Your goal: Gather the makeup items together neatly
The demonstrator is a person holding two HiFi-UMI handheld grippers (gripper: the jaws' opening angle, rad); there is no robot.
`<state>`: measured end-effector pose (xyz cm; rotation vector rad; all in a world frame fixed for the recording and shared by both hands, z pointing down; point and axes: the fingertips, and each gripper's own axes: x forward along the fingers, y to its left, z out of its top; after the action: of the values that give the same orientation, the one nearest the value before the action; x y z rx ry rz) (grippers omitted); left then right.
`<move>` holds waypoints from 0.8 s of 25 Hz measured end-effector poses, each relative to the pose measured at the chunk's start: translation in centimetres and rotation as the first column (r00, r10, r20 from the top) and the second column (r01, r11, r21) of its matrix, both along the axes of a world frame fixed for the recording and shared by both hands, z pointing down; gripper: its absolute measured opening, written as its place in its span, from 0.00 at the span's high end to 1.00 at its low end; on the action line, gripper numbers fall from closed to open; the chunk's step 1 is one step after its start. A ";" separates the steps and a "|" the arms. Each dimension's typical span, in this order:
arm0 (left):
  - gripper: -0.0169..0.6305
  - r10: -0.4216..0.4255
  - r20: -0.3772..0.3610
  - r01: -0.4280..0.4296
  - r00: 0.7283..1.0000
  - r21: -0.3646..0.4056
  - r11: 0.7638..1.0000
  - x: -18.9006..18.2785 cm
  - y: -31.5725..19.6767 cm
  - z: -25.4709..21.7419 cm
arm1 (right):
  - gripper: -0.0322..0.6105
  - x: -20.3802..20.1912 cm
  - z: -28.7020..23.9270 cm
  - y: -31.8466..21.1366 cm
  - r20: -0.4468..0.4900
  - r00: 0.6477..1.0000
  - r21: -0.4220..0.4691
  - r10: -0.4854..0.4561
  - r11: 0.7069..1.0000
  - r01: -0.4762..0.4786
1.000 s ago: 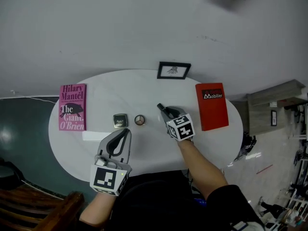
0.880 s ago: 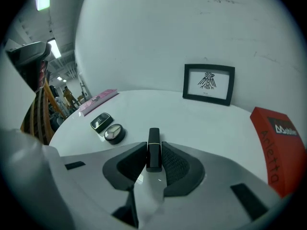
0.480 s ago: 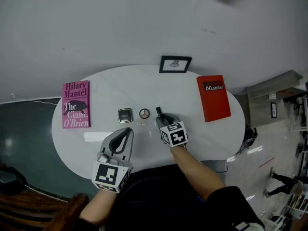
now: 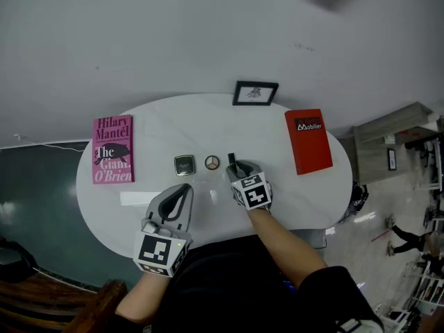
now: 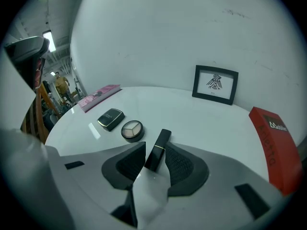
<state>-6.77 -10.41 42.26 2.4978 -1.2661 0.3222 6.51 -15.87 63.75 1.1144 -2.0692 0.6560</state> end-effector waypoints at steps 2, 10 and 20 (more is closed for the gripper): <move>0.94 -0.003 -0.003 0.003 1.000 0.000 1.000 -0.2 0.1 0.0 | 0.76 -0.1 0.0 -0.5 -0.022 1.000 0.007 -0.015 1.000 0.015; 0.94 -0.007 -0.006 0.007 1.000 -0.017 1.000 -0.3 0.4 0.5 | 0.76 -0.7 -0.3 -0.4 -0.024 0.999 0.012 -0.043 0.999 0.043; 0.94 0.014 -0.002 -0.014 1.000 -0.026 1.000 1.3 0.4 0.6 | 0.77 2.2 1.8 0.2 -0.018 1.000 -0.047 0.014 0.999 -0.015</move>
<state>-5.43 -10.06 42.89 2.4851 -1.2365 0.3371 8.68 -15.70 65.52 1.1057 -2.0228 0.6960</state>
